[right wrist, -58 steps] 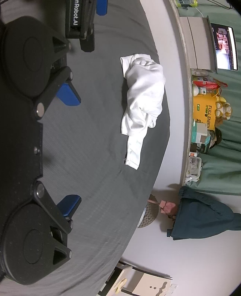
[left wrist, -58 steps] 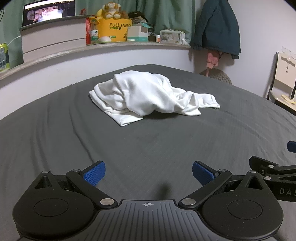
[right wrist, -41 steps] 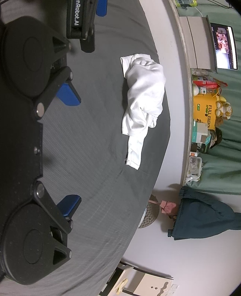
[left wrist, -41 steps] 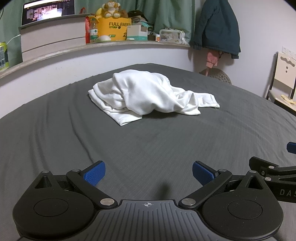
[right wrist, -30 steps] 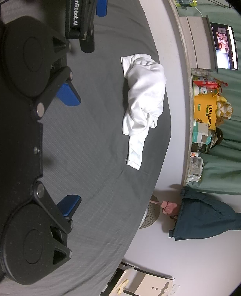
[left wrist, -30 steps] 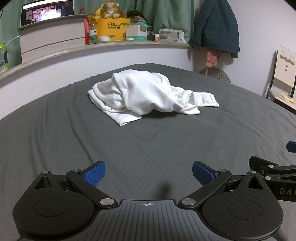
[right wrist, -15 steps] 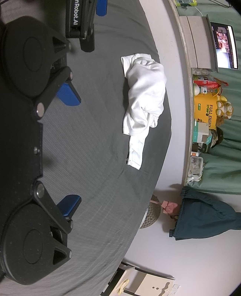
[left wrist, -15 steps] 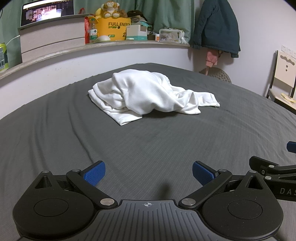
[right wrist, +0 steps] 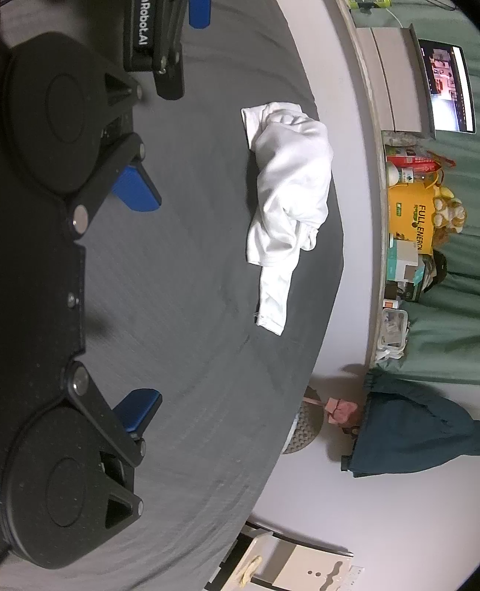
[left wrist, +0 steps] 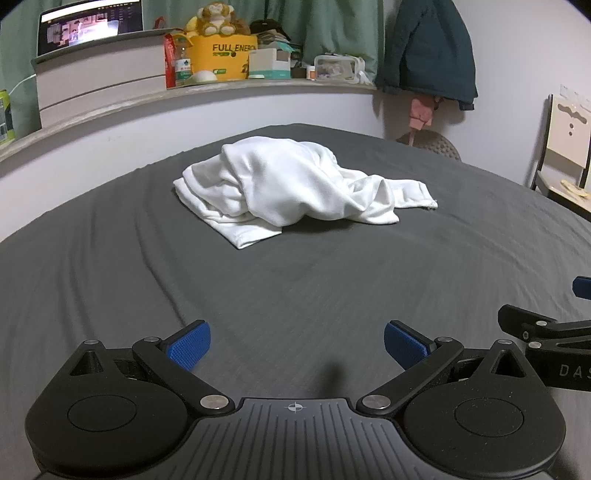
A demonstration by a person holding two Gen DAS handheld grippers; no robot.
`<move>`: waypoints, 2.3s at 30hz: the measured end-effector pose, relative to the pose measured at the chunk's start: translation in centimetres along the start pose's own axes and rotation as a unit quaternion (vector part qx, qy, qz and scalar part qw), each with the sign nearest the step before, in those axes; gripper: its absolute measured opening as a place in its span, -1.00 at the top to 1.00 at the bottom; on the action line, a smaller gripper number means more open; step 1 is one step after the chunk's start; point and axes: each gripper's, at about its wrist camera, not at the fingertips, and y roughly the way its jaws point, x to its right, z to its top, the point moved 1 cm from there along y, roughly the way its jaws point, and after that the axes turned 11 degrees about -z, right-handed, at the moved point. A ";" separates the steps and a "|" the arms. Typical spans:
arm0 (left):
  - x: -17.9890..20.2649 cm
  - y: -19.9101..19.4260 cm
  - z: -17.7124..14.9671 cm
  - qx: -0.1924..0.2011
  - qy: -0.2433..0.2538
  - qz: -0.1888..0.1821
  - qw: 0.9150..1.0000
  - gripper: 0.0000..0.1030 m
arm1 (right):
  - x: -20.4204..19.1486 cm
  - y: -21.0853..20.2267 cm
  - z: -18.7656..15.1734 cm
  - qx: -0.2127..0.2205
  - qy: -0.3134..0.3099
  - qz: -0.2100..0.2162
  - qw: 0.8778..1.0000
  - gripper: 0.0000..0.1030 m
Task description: Fold clothes
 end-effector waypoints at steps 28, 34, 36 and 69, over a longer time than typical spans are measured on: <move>-5.5 1.7 1.8 0.053 -0.114 0.082 0.989 -1.00 | -2.4 2.8 4.4 0.076 0.008 0.098 0.992 -1.00; -7.7 1.9 1.8 0.061 -0.160 0.107 0.979 -1.00 | -10.9 7.4 10.7 0.091 -0.121 0.131 0.980 -0.54; -8.2 2.1 1.6 0.063 -0.173 0.115 0.976 -1.00 | -13.1 8.6 11.3 0.084 -0.158 0.139 0.974 -0.44; -5.8 7.6 1.6 0.037 -0.218 -0.054 0.974 -1.00 | 16.2 -3.4 -2.7 -0.046 0.239 -0.046 0.969 0.86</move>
